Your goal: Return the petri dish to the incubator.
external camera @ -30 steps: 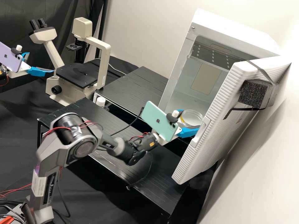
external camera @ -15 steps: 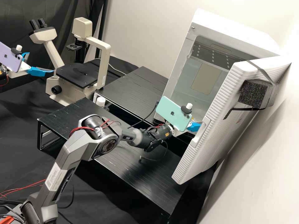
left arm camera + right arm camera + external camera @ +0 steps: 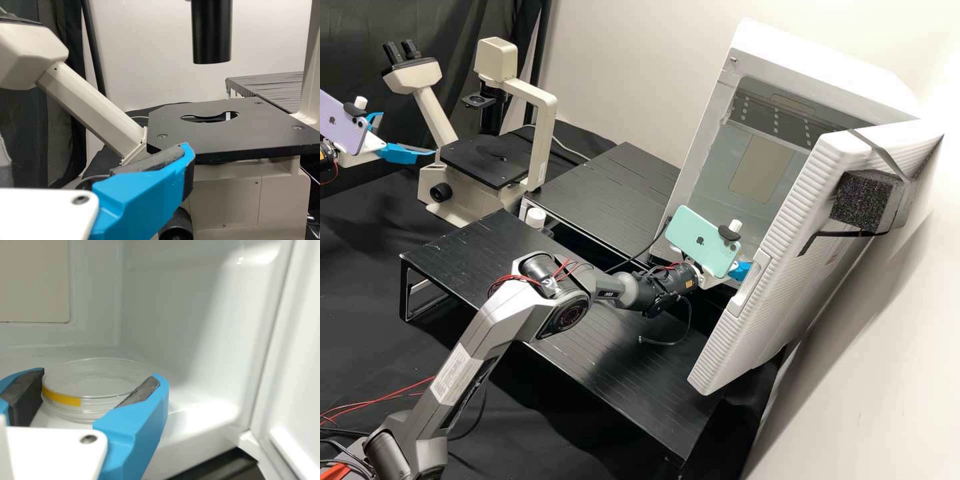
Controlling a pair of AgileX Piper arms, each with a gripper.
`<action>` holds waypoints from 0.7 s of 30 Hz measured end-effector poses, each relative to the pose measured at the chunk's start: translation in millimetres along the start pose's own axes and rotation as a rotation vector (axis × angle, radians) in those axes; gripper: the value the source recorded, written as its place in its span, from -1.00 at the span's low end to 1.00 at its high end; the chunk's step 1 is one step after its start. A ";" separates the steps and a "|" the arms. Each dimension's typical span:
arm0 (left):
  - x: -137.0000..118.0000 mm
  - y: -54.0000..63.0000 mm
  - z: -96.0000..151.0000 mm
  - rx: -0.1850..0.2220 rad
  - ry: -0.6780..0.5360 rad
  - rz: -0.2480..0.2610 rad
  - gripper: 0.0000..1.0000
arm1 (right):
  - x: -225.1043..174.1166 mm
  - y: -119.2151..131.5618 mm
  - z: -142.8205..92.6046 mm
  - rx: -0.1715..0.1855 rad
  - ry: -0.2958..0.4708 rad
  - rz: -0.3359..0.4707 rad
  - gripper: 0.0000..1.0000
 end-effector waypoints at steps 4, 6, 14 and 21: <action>0.0 0.0 0.0 0.000 0.000 0.000 1.00 | 3.5 -2.1 -2.3 0.003 0.001 -0.009 -1.00; 0.0 0.0 0.0 0.000 0.000 0.000 1.00 | 5.3 -3.0 -2.5 0.003 0.002 -0.009 -1.00; 0.0 0.0 0.0 0.000 0.000 0.000 1.00 | 7.5 -3.3 -4.2 0.006 0.001 -0.016 -1.00; 0.0 0.0 0.0 0.000 0.000 0.000 1.00 | 11.8 -9.9 -6.3 0.018 0.015 -0.026 -1.00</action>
